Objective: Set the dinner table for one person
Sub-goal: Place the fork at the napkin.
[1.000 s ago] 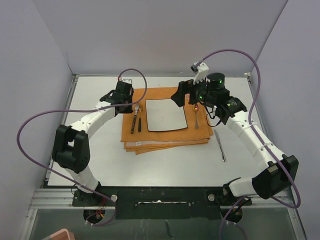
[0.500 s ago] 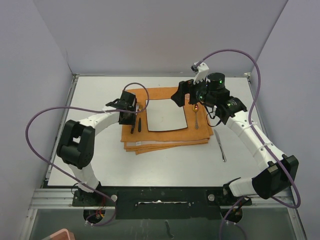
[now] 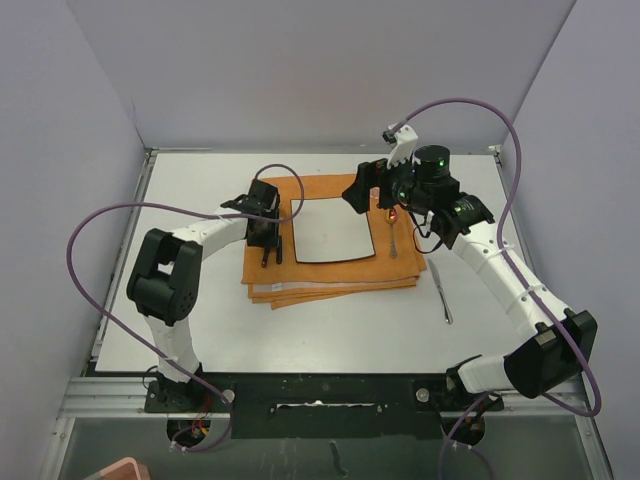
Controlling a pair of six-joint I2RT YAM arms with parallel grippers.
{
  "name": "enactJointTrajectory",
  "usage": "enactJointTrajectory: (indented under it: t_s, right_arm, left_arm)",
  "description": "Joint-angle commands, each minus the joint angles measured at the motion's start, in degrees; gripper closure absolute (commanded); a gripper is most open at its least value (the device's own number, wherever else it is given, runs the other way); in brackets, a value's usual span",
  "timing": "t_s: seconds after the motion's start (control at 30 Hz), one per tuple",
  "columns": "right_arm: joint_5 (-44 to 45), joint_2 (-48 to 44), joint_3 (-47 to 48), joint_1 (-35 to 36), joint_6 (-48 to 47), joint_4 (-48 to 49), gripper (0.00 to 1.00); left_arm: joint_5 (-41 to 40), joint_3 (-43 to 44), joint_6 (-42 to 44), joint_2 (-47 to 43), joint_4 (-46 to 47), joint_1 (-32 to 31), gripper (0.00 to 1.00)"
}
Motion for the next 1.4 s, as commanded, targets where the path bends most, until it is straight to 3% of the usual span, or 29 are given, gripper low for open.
enactJointTrajectory:
  t_s: [0.0, 0.27, 0.3, 0.37, 0.4, 1.37]
  right_arm:
    - [0.21, -2.1, 1.39, -0.46, 0.06, 3.14, 0.02]
    - [-0.06, -2.01, 1.13, -0.56, 0.23, 3.21, 0.02]
    - [-0.11, -2.01, 1.08, -0.54, 0.24, 3.29, 0.02]
    - [-0.07, -1.97, 1.05, -0.59, 0.32, 3.36, 0.02]
    - [-0.12, -1.88, 1.06, -0.54, 0.4, 3.41, 0.02]
    - [-0.89, -1.66, 0.88, -0.35, 0.5, 3.95, 0.02]
  left_arm:
    - [0.8, 2.19, -0.75, 1.59, 2.75, -0.37, 0.69]
    - [-0.67, 0.92, -0.61, 0.86, 2.6, -0.12, 0.74]
    - [-0.78, 0.7, -0.54, 0.59, 2.69, -0.16, 0.77]
    - [-0.84, 0.58, -0.45, 0.2, 2.79, -0.12, 0.96]
    - [-0.84, 0.65, -0.36, 0.16, 2.79, -0.11, 1.0]
    - [-6.2, 1.06, -5.68, -4.43, 0.2, -0.6, 1.0]
